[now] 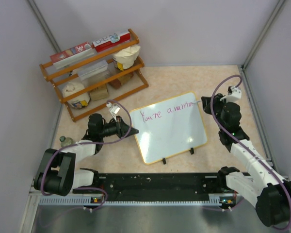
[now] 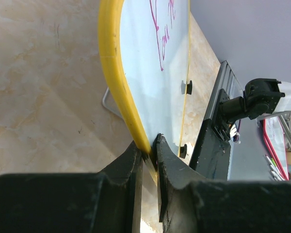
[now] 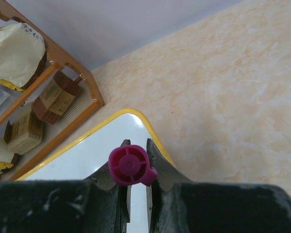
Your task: Write a sentence on the whiteboard
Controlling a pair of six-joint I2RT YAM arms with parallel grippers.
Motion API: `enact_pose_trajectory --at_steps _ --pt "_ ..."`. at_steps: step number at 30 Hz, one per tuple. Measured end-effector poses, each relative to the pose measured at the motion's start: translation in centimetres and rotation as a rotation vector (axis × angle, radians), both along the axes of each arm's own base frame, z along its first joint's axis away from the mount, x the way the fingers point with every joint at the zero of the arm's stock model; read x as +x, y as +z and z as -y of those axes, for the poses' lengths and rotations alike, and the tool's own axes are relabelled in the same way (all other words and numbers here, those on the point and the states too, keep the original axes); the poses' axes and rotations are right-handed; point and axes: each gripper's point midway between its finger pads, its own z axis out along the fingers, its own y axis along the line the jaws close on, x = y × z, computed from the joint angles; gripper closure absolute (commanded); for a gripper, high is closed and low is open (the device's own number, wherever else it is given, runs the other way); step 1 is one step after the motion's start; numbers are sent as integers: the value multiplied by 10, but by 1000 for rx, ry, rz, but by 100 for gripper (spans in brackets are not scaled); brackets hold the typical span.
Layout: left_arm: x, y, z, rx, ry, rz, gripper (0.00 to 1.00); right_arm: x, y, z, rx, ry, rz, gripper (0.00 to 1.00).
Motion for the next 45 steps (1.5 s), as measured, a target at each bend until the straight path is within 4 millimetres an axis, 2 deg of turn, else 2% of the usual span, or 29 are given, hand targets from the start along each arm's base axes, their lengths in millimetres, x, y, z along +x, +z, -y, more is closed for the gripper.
enact_pose_trajectory --at_steps 32,39,45 --pt "0 0 0 0 -1 0 100 0 1 7 17 -20 1 100" --pt "0 0 0 0 -1 1 100 -12 13 10 22 -20 23 100" --pt "0 0 0 0 -1 2 100 -31 41 11 37 -4 99 100"
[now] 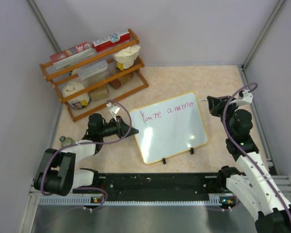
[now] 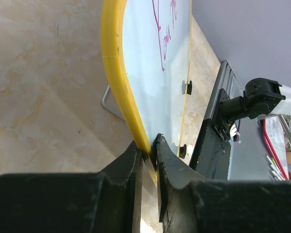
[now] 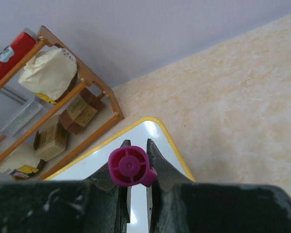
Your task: Write a sentence on the whiteboard
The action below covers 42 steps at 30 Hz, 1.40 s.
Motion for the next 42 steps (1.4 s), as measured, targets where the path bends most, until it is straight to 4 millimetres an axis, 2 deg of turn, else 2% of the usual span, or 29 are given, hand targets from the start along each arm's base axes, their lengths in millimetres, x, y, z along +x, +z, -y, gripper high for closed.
enact_pose_trajectory --at_steps 4,9,25,33,42 --pt "0 0 0 0 0 0 100 -11 15 -2 -2 26 46 100" --pt "0 0 0 0 0 0 100 -18 15 -7 -26 65 47 100" --pt "0 0 0 0 0 -1 100 -33 -32 -29 -100 209 -64 100" --pt "0 0 0 0 0 -1 100 -49 -35 -70 -137 324 -59 100" --pt "0 0 0 0 0 -1 100 -64 -50 -109 -202 409 -82 100"
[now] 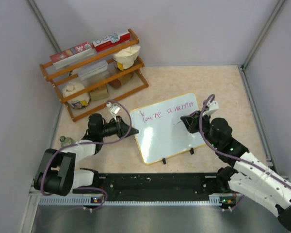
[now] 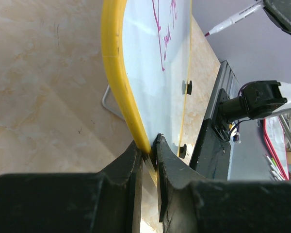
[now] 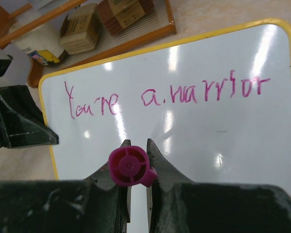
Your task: Write a sentence on the whiteboard
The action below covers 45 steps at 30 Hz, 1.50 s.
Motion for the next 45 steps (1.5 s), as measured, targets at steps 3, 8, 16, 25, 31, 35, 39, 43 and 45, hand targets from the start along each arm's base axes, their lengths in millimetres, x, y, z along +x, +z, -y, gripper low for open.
enact_pose_trajectory --at_steps 3,8,16,25,31,35,39,43,45 --pt "0 0 0 0 0 0 100 -5 0 -15 -6 39 10 100" --pt "0 0 0 0 0 0 100 -16 3 -44 -3 110 43 100" --pt "0 0 0 0 0 0 100 -18 -12 -83 -30 180 30 100" --pt "0 0 0 0 0 0 100 -12 -1 -113 0 212 53 100" --pt "0 0 0 0 0 0 100 -7 2 -120 7 208 58 100" --pt "0 0 0 0 0 0 100 -5 -1 -123 4 205 48 100" --pt "0 0 0 0 0 0 100 -4 -8 -124 -6 203 32 100" --pt "0 0 0 0 0 0 100 -3 -10 -124 -7 202 27 100" --pt "0 0 0 0 0 0 100 -3 -12 -124 -12 200 23 100"
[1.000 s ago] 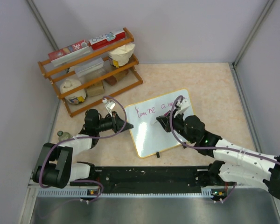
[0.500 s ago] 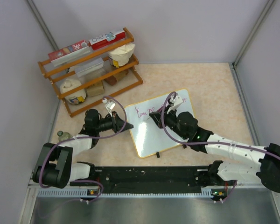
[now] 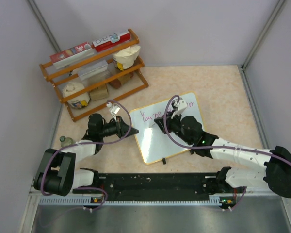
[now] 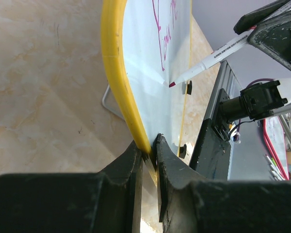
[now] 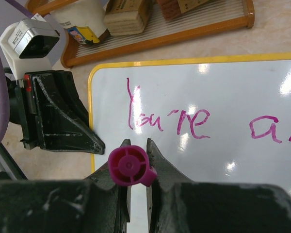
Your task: Write a sentence on the whiteboard
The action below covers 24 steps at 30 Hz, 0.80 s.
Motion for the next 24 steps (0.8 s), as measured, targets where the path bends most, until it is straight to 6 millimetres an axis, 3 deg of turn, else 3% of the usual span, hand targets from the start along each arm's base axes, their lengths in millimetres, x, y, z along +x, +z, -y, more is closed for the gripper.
enact_pose_trajectory --at_steps 24 --pt "0 0 0 1 2 0 100 -8 -14 1 -7 22 -31 100"
